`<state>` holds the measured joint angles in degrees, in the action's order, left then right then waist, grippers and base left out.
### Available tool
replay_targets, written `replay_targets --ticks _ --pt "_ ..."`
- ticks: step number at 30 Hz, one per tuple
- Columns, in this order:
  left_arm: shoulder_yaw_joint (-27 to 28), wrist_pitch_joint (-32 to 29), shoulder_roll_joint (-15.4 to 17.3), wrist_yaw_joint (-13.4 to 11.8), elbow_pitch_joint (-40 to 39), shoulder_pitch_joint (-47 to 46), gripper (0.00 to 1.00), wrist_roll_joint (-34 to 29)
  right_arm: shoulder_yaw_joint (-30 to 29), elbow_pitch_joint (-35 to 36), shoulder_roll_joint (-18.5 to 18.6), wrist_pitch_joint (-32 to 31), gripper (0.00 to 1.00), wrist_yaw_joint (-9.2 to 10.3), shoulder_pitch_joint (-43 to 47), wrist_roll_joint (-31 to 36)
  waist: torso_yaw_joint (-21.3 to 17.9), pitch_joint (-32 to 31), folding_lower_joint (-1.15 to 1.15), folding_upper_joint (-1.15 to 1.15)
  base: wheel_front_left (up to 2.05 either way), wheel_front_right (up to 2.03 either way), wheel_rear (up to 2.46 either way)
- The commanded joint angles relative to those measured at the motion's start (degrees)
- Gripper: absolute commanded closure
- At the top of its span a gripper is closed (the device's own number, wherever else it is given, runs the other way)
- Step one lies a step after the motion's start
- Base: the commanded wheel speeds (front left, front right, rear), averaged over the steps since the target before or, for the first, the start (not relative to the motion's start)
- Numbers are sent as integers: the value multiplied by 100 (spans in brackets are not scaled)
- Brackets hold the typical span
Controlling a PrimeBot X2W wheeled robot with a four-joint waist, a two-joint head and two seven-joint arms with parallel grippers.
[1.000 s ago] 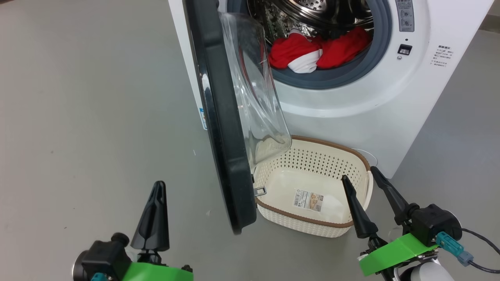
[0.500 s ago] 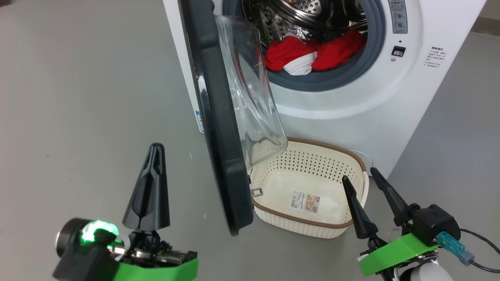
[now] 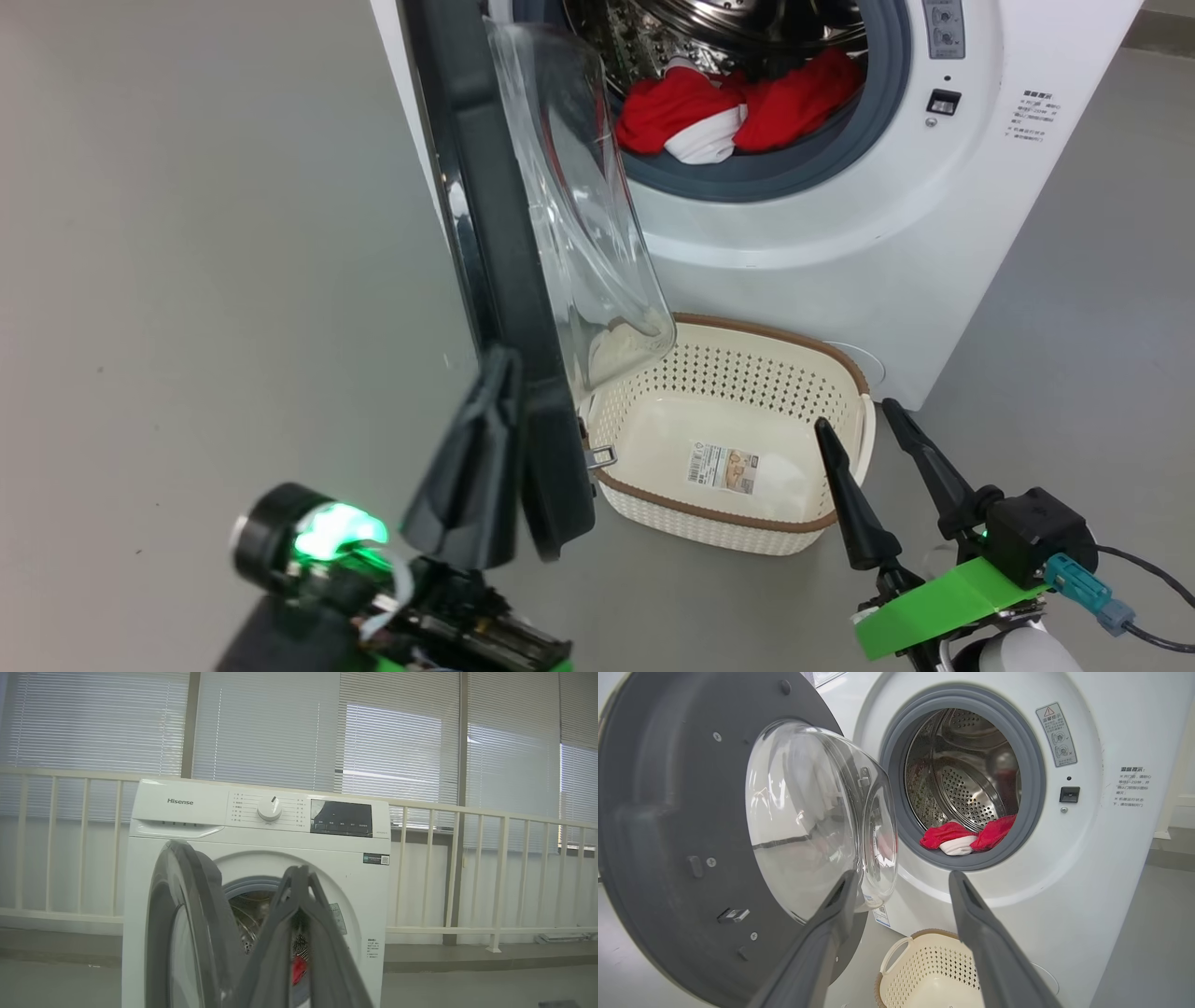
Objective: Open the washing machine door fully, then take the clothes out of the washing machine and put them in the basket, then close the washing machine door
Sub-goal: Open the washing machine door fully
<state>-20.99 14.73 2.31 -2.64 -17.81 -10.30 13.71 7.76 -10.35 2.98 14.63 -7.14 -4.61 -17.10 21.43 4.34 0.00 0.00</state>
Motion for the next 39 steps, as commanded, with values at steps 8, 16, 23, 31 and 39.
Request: replay_targets --ticks 8,16,23,31,39 --pt "-452 -81 57 301 831 -294 100 351 161 169 -10 37 0 -35 -141 -26 -76 37 0 0 0 0 0" --pt "-514 -569 57 145 1714 -674 100 640 200 144 -10 37 0 -35 -197 -47 -152 78 0 0 0 0 0" --pt "-495 -824 57 -243 2127 -915 100 664 215 131 -10 37 0 -35 -208 -59 -236 101 0 0 0 0 0" --pt "-408 -948 79 -608 2346 -941 100 572 178 120 -10 37 0 -35 -182 -90 -246 86 0 0 0 0 0" --pt "-360 -980 147 -752 2268 -783 100 590 174 135 -10 37 0 -35 -146 -105 -76 35 0 0 0 0 0"
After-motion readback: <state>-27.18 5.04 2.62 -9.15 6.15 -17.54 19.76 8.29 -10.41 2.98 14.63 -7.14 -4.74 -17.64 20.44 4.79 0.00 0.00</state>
